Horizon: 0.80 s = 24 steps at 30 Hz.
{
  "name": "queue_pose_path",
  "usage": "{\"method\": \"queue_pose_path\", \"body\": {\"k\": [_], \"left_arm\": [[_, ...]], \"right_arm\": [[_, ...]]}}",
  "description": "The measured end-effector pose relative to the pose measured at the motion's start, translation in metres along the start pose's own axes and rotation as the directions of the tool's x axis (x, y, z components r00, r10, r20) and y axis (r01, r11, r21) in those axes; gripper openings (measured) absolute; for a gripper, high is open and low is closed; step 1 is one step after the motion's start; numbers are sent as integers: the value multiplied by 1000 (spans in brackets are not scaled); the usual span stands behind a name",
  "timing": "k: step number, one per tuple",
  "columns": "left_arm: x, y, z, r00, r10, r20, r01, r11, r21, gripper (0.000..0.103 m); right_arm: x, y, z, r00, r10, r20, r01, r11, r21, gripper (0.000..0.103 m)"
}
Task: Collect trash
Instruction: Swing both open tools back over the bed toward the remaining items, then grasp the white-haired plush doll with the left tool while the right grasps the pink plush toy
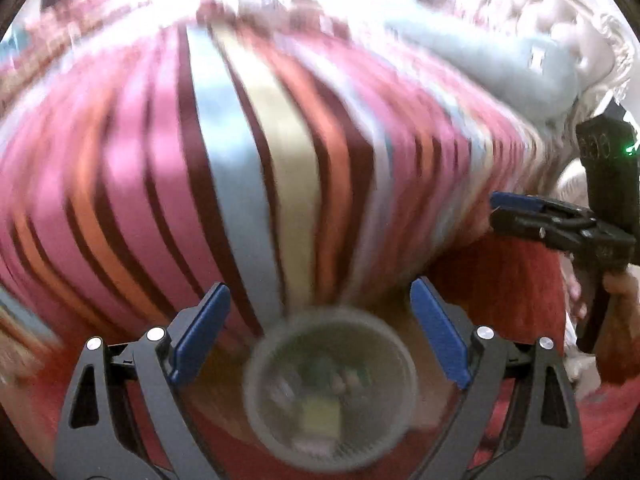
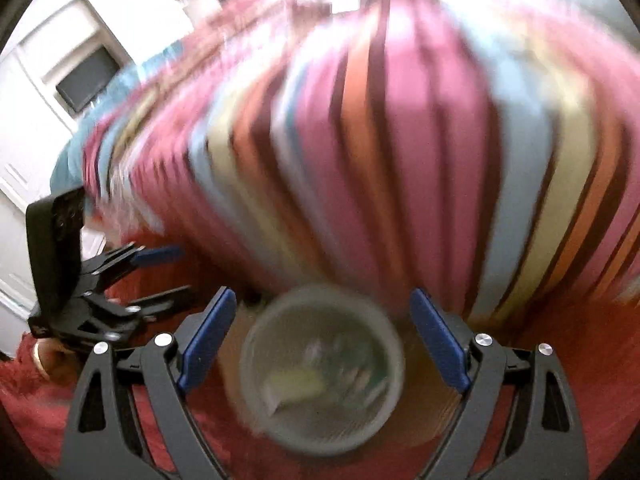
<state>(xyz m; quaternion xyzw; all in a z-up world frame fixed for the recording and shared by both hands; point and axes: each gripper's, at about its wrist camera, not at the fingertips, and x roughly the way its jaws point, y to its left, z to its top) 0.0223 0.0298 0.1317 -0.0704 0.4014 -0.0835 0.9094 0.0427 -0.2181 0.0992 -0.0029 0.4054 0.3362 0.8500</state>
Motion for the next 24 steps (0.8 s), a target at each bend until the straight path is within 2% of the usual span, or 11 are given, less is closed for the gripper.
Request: {"method": "queue_pose_path", "body": {"k": [1,4,6,9,12,16,21,24], "left_arm": [[-3,4,11,999,24,21,-24,999,21,89],[-2,22,56,983,169,70,-175,981,86,89],[3,37,83,973,207,100,-217,972,94,89],[19,69,127,971,216,106,-221,974,43,89],[36,91,165,966,228,119,-229,973,-10,89],[61,123,208,961,242,135,-234,970,-69,89],[102,155,254,968,222,117,-200,964,-174,89],[123,159,284,966,231,119,-208,962,-175,89]], "right_arm": [[-3,-2,7,1000,-12,25,12,1000,-8,85],[-10,-19,49,989,-82,123,84,996,-18,85],[-8,-27,68,982,-99,160,104,994,-23,85],[6,-49,110,968,-140,207,143,990,4,85],[25,-62,140,964,-166,209,166,986,17,85],[46,-74,173,964,-177,196,177,984,20,85],[74,-93,222,971,-167,173,169,986,4,85],[100,-94,250,968,-189,163,195,981,-21,85]]}}
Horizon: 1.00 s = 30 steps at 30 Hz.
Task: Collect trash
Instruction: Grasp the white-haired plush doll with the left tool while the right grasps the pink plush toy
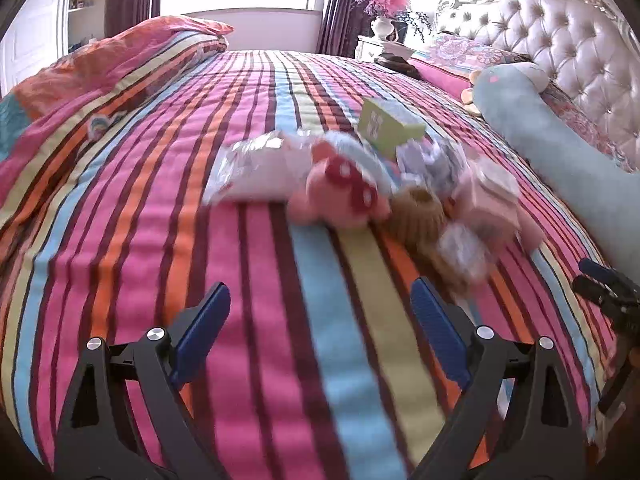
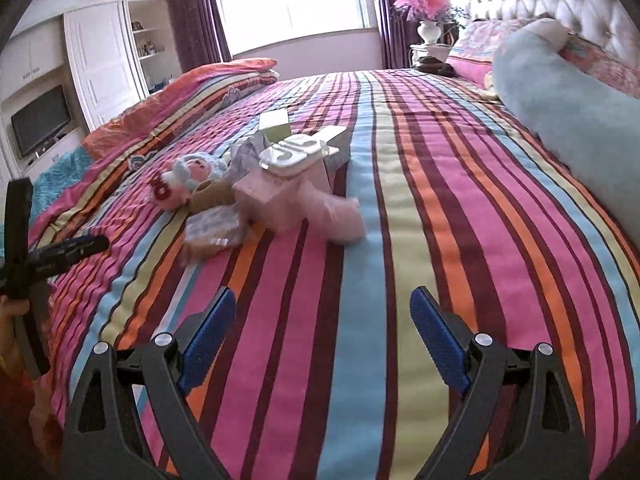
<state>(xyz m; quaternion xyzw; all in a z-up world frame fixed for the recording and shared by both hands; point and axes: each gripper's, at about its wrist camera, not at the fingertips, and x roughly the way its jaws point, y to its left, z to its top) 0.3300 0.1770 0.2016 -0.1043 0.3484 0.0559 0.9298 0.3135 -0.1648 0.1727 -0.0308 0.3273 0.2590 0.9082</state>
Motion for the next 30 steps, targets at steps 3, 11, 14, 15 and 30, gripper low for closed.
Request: {"method": "queue_pose_path", "body": {"k": [3,11,14,15,30], "left_arm": [[20,-8,24,1000,11,21,-12,1000,19,89],[58,-20,59,999,47,0,-46,992,116,89],[73,-22,65,998,64,-16,-61,987,151,89],[76,-23,66,997,69,-20,-65,986,156,89],[97,-23,60,997,-43,-67,47,997,67,59]], "right_arm": [[22,7,8,1000,-20,-8,20,999,-32,85],[67,5,33,998,-30,-48,23,989,-144,85],[78,3,38,999,6,-43,-12,990,-140,84],[82,2,38,999,18,-51,-25,990,-136,84],[65,4,27,989,129,-67,-135,985,-110,37]]}}
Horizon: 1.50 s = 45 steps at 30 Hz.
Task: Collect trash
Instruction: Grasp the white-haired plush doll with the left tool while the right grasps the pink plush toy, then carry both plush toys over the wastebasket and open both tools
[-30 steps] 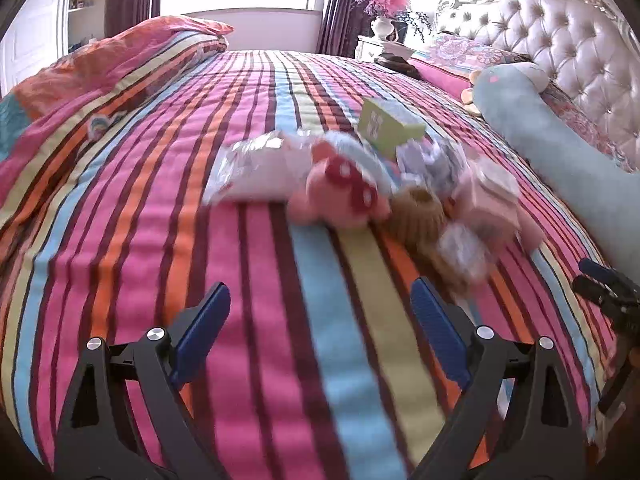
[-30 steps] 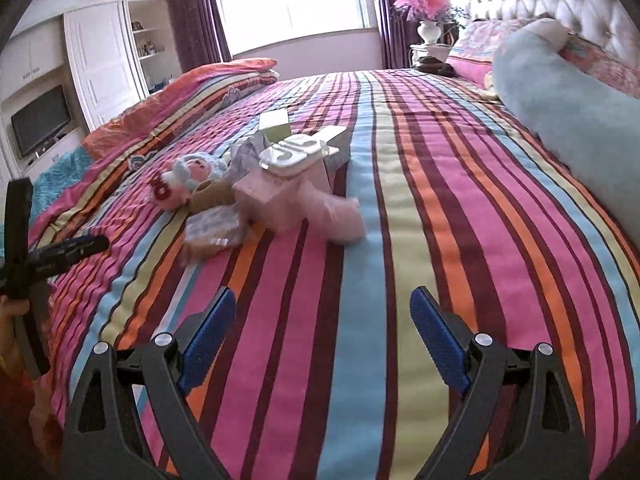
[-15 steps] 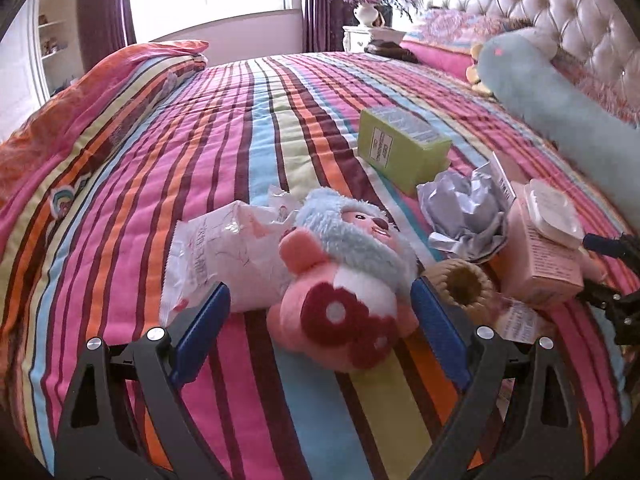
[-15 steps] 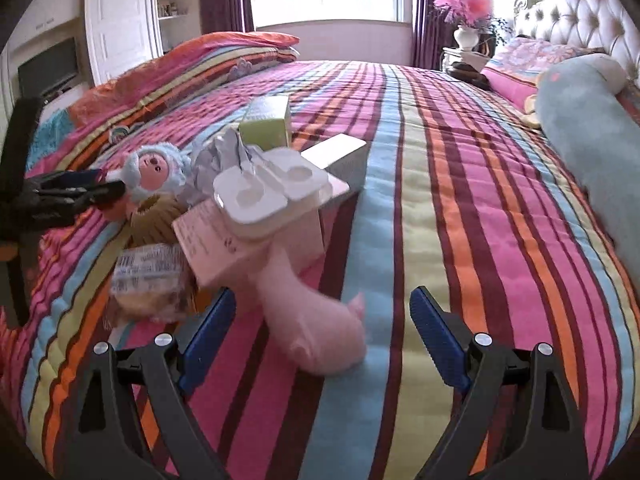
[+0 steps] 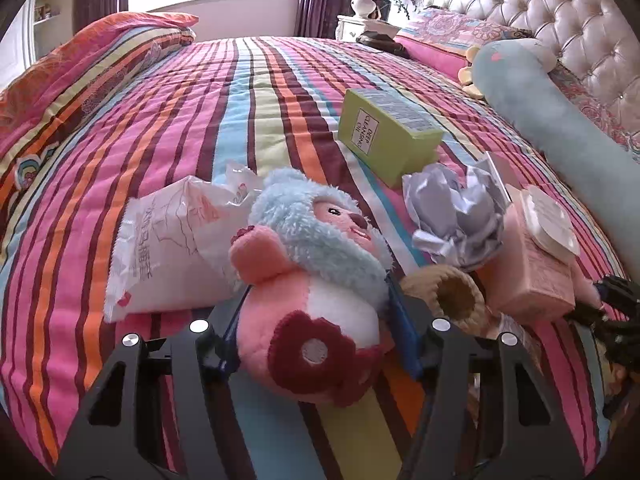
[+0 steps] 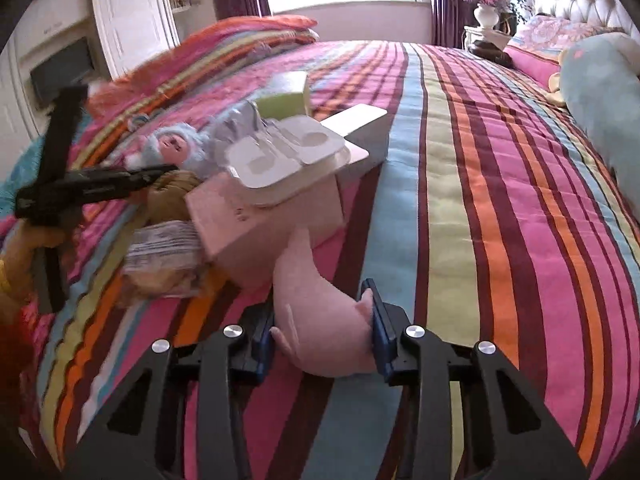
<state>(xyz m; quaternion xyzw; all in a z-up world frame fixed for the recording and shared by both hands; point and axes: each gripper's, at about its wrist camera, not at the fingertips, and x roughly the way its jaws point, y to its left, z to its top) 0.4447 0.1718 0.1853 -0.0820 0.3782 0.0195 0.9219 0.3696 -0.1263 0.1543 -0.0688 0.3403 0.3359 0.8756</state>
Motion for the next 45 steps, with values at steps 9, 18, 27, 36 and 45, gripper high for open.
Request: {"method": "queue_pose_path", "body": {"k": [9,18,27,36,45], "left_arm": [[-104,15,-66,982,-125,139,142,983,-117,58],[-209,-3,-168,968,-181,174,198,976,-90,58],[-298,-52,-302,945,-316,87,321,945,-54,58],[-261,-97,-444,923,-292,-252,279,956,-86,58],[-199,-133,-485,847,-189,-497,230,973,21,59]], "right_arm": [[-37,1,-27,993,74,93,-88,984,153,37],[-110,29,-97,976,137,171,-179,950,257,37],[-173,92,-185,953,263,149,-294,922,251,37],[-158,149,-310,939,300,-171,-224,907,358,37],[-105,170,-366,863,300,-407,-156,924,350,37]]}}
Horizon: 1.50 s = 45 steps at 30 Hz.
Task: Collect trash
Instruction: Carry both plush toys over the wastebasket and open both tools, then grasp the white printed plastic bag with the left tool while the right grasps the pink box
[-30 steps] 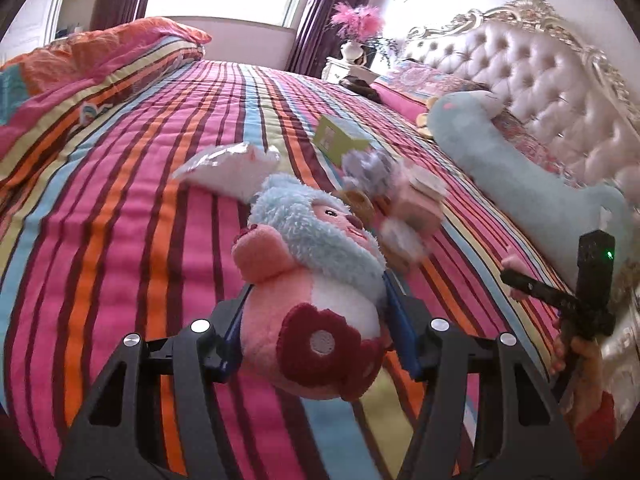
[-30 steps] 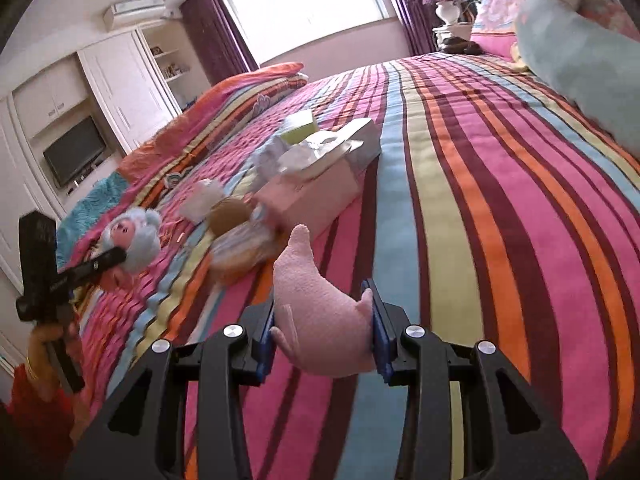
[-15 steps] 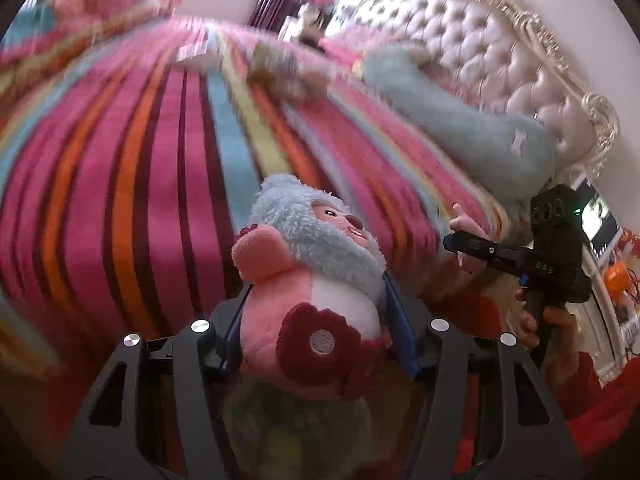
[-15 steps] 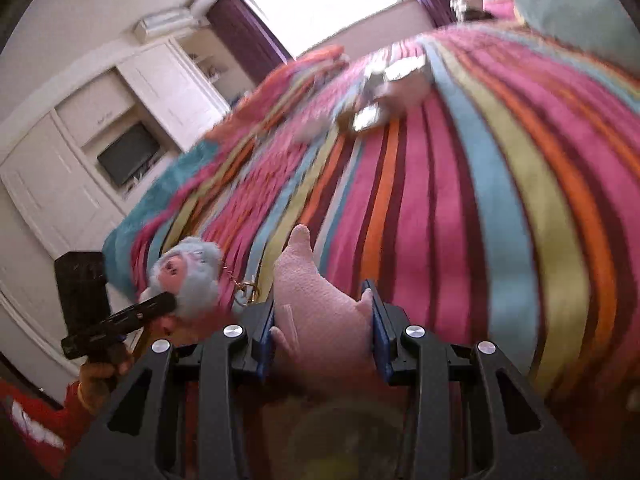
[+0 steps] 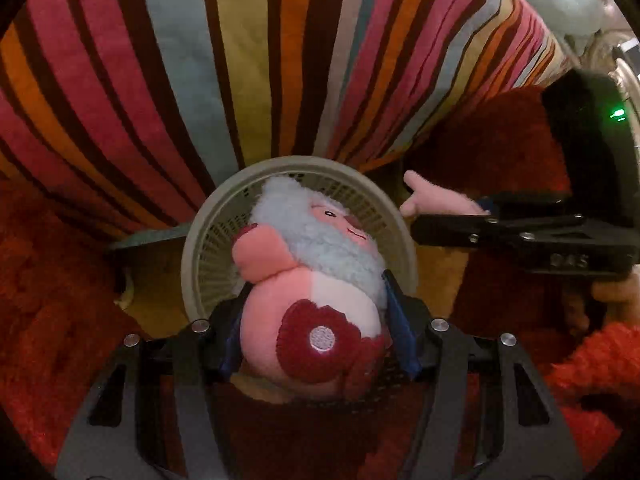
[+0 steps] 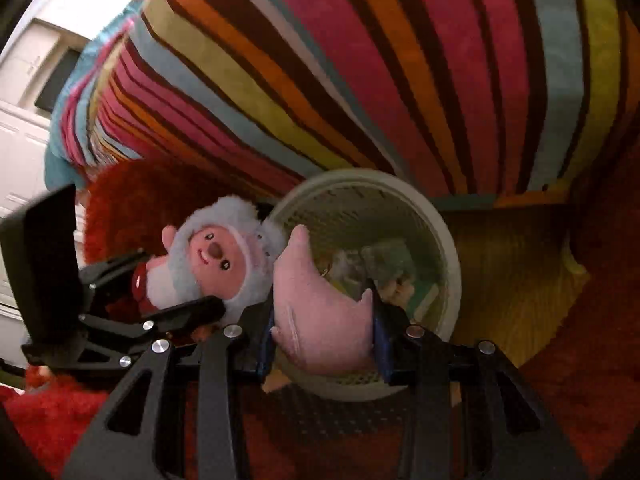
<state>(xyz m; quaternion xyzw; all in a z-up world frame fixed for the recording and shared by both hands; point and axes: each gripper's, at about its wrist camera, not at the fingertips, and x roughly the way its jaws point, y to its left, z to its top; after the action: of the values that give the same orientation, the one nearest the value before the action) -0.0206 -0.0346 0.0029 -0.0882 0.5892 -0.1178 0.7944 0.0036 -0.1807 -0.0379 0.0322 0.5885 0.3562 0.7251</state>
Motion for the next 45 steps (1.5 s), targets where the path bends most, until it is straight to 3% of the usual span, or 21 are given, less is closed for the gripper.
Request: {"method": "queue_pose_path", "body": {"k": [3,5,7,8,9,29,35,38,40,41,42,44,45], "left_arm": [[7,0,2,999,20,-27,-21,1000,-17,61],[11,7,6,998,50,-47,-52,998,-32,73],[12,10,7,996,69,-49,-71,996,-47,81],[11,12,8,997,70,-43,-72,996,-52,82],[10,14,3,997,66,-40,-68,996,-53,82],[15,12,7,995,88,-50,-89,996,-19,82],[-7,9,12,993,114,43,-114,993,19,82],[-41,7,22,988,91,128,-98,994,50,82],[-68,7,33,981,60,184,-73,995,64,82],[-83,8,40,975,45,219,-63,995,75,82],[-102,9,50,962,40,271,-66,994,89,82],[-140,15,75,927,52,373,-99,989,109,82],[-151,19,86,914,60,401,-114,987,112,82]], "right_arm": [[4,5,-1,1000,-6,-20,5,1000,-28,38],[5,6,1,999,-25,-30,24,999,-33,41],[6,8,-4,998,-62,-24,61,998,-36,62],[4,8,-4,997,-78,-15,78,997,-28,80],[2,6,-4,997,-75,-12,74,997,-12,82],[11,-7,-9,996,-81,-29,82,996,45,82],[1,-7,-6,998,-64,23,63,998,26,82],[-24,2,-1,993,-56,103,58,998,-20,82],[-59,11,12,979,-33,199,46,997,-60,82],[-67,13,16,975,-25,221,41,997,-68,82],[-96,20,33,954,2,300,31,994,-107,82],[-114,25,46,937,12,349,37,990,-136,82],[-140,32,68,905,20,424,63,981,-183,82]]}}
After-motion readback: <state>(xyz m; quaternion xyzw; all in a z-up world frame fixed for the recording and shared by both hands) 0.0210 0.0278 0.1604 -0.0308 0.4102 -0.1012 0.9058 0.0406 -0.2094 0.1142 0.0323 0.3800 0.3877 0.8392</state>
